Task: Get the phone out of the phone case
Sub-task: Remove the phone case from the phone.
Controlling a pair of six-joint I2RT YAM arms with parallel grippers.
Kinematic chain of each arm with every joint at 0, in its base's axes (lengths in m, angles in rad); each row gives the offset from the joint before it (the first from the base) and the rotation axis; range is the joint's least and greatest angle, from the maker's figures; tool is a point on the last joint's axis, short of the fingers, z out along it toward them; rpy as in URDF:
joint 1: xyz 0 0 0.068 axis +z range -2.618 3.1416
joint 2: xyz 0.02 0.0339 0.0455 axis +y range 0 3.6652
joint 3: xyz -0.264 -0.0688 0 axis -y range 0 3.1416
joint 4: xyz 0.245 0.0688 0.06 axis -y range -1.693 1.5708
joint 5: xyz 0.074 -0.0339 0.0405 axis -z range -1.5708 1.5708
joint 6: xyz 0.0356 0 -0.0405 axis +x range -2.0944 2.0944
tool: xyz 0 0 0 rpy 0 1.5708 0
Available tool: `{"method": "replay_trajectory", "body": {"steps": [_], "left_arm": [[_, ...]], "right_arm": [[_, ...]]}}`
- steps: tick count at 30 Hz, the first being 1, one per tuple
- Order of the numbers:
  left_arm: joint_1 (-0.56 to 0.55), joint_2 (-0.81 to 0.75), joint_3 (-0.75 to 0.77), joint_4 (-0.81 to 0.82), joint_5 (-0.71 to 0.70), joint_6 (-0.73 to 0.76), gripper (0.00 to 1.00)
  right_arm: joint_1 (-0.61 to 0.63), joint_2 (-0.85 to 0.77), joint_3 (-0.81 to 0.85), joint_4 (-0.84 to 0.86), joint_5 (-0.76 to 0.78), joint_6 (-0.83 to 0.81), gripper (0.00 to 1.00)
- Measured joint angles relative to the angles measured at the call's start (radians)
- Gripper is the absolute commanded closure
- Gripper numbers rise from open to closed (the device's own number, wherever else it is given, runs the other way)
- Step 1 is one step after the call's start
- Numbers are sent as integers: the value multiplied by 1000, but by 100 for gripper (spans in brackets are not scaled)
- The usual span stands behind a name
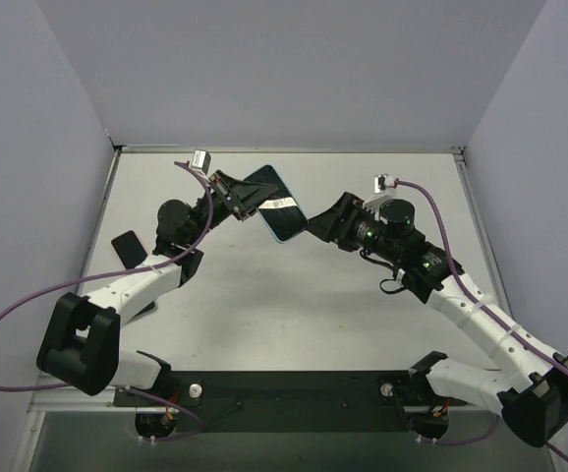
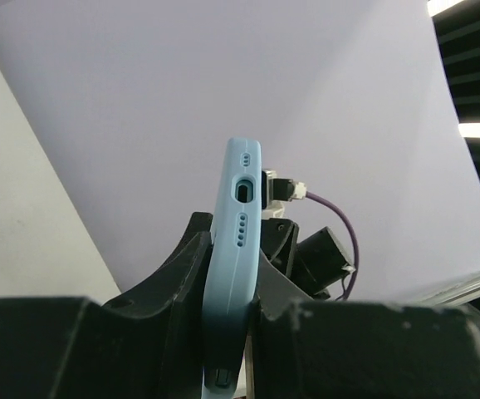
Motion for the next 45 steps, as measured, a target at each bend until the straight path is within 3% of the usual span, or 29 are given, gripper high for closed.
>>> {"method": "replay_trajectory", "body": {"steps": [8,16,22,24,25,26,27,33,38,39,41,42,45], "left_arm": [[0,12,0,109,-32,-141,100],[-8,26,0,156,-37,-203,100],[-13,35,0,157,-66,-218,100],[-13,35,0,156,-82,-219,100],[-13,35,0,156,-88,-219,100],[-13,35,0,155,-94,-215,100],[-13,35,-2,155,-102,-213,100],[-13,37,-10,148,-135,-211,100],[-28,63,-10,153,-125,-211,99],[-32,69,-10,154,-119,-211,84],[-43,83,-11,146,-91,-201,66],[-51,89,-13,138,-77,-190,49],[-71,92,-31,122,-19,-167,30]], "right_arm": [[-6,36,-90,335,-186,105,47],[18,121,-84,490,-331,164,56],[23,203,-79,636,-403,263,68],[16,217,-79,678,-410,291,77],[16,220,-78,689,-410,298,82],[15,222,-76,697,-410,306,94],[14,222,-73,703,-409,314,100],[8,212,-60,686,-396,328,100],[-8,158,-63,576,-372,311,100],[-17,139,-71,549,-369,306,100],[-41,93,-102,498,-362,301,100],[-55,66,-120,467,-357,296,100],[-88,-3,-160,380,-323,273,100]]}}
